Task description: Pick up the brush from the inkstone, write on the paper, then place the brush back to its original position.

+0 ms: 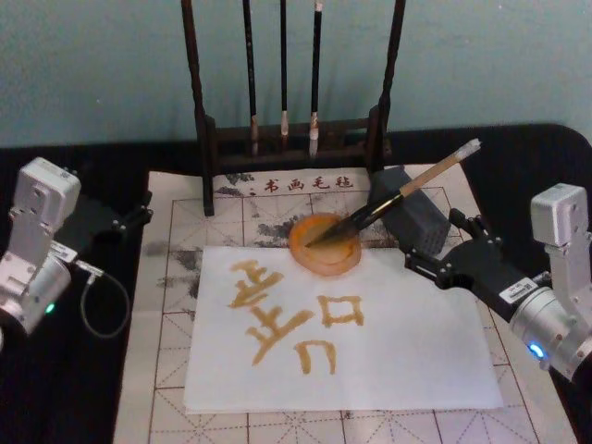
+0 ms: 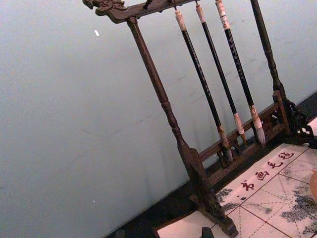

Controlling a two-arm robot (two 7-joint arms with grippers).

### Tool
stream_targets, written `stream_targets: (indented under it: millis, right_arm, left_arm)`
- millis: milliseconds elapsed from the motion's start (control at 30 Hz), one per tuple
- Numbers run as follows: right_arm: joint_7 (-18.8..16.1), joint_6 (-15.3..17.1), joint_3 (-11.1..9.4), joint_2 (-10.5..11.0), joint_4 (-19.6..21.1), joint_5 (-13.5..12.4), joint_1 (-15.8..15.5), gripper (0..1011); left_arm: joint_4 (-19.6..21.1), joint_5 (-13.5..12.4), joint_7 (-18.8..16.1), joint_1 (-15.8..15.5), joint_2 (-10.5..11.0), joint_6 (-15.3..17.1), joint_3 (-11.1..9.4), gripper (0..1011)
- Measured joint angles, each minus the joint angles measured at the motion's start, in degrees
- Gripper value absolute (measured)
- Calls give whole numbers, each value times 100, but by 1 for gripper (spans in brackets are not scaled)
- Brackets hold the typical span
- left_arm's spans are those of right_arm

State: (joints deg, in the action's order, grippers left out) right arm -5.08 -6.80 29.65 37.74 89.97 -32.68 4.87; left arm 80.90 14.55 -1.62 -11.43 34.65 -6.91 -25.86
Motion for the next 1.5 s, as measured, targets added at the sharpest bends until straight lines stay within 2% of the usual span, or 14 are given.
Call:
stream_targets:
  millis: [200, 400, 1500]
  right_arm:
    - [24, 215, 40, -9, -32, 241, 71, 1002]
    - [31, 238, 30, -81, -74, 419, 89, 1003]
    - [31, 247, 22, -65, -56, 368, 87, 1002]
  left_arm:
    - [0, 0, 0, 0, 0, 0, 0, 1001]
    - [0, 0, 0, 0, 0, 0, 0, 1001]
    - [0, 0, 0, 0, 0, 0, 0, 1001]
